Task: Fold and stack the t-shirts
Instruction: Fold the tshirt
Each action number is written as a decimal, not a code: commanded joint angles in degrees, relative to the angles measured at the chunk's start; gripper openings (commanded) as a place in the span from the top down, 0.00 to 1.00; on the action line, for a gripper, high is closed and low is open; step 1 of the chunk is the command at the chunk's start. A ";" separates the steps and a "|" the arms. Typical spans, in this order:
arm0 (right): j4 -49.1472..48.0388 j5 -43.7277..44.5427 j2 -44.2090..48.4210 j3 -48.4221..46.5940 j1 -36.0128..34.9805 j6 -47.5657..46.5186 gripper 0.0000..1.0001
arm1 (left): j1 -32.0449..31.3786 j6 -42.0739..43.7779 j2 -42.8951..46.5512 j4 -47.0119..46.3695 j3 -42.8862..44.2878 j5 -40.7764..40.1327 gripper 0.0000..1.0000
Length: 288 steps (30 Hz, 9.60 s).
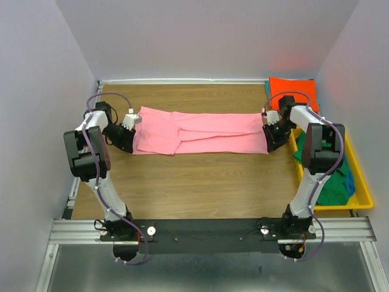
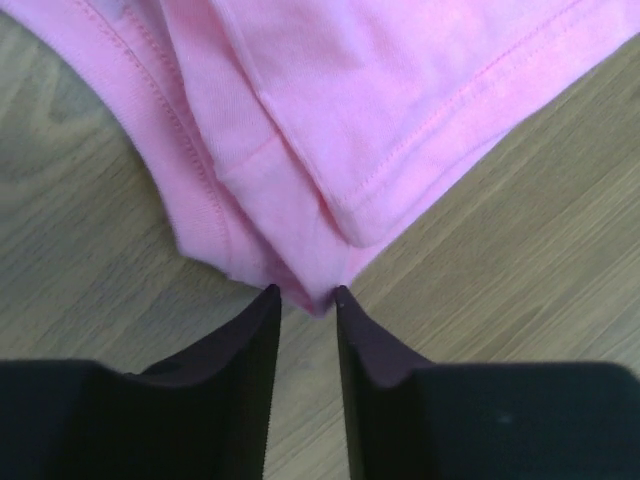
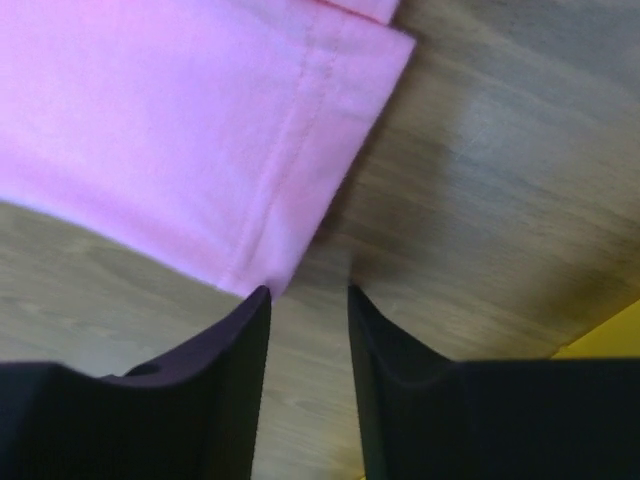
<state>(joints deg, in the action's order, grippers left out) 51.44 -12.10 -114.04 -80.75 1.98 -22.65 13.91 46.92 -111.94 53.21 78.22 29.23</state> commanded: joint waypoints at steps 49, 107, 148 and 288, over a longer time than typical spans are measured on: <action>-22.61 -7.77 -9.01 -5.65 -33.18 27.23 0.53 | -1.69 -19.49 4.80 -10.41 -1.67 12.86 1.00; -19.01 -0.56 9.80 9.30 -23.08 20.02 0.62 | -21.98 -27.59 12.97 -25.96 -10.10 0.67 0.41; -18.13 -2.40 7.17 10.61 -19.12 18.17 0.64 | -38.25 -12.38 -2.58 -24.90 13.45 -29.50 0.91; -23.93 -27.02 9.24 10.10 -36.43 20.02 0.69 | -26.57 -29.08 -24.05 -11.81 46.44 -1.57 0.53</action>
<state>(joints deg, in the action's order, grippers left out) 27.07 -40.51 -111.15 -67.77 -34.35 -2.79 -13.02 14.74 -142.93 40.64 127.07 23.22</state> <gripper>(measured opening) 0.273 0.443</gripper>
